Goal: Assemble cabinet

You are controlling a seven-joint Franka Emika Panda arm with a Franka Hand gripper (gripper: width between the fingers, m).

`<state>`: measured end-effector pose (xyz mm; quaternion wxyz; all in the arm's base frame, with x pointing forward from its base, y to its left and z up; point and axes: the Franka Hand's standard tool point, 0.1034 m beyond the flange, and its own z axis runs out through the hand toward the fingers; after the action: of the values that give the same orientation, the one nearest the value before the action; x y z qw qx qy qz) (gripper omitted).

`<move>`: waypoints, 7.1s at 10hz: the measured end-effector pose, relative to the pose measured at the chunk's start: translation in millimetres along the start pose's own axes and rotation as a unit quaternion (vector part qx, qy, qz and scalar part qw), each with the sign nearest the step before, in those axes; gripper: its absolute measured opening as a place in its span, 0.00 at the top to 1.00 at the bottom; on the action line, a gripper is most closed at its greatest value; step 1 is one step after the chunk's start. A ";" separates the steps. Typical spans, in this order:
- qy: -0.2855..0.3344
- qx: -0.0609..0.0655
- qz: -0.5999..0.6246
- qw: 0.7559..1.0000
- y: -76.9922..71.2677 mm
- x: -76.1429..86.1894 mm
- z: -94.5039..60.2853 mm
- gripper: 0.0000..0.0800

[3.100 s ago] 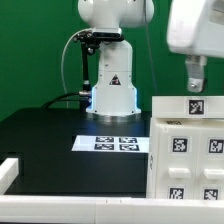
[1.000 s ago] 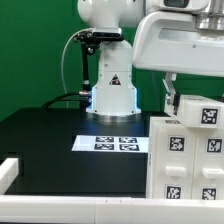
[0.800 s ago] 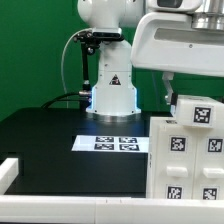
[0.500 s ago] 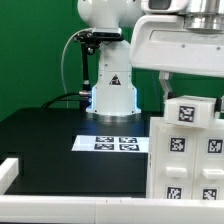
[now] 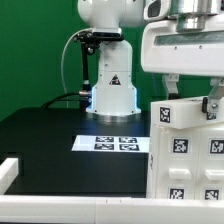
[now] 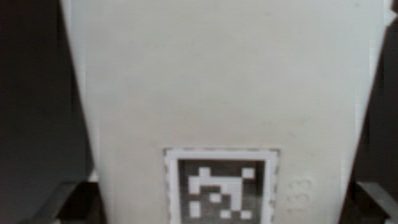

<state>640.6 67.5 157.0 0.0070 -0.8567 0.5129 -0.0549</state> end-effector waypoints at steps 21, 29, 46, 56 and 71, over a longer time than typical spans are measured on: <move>-0.018 0.011 -0.318 0.948 -8.1 -24.8 -24.0 0.00; 0.002 0.024 -0.659 0.752 -9.9 -28.2 -29.7 0.00; -0.047 -0.043 -0.801 0.595 7.6 -16.0 -1.3 0.00; -0.021 -0.047 -0.595 0.802 6.1 -13.1 -0.2 0.31; -0.016 -0.028 0.114 0.993 6.2 -13.0 1.4 0.31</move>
Offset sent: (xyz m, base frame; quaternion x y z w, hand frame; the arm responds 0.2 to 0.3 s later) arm -0.0091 0.0149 -0.0114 0.0328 0.0120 0.4002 0.9158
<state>629.2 76.0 154.1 -0.0025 -0.7932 0.6083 -0.0258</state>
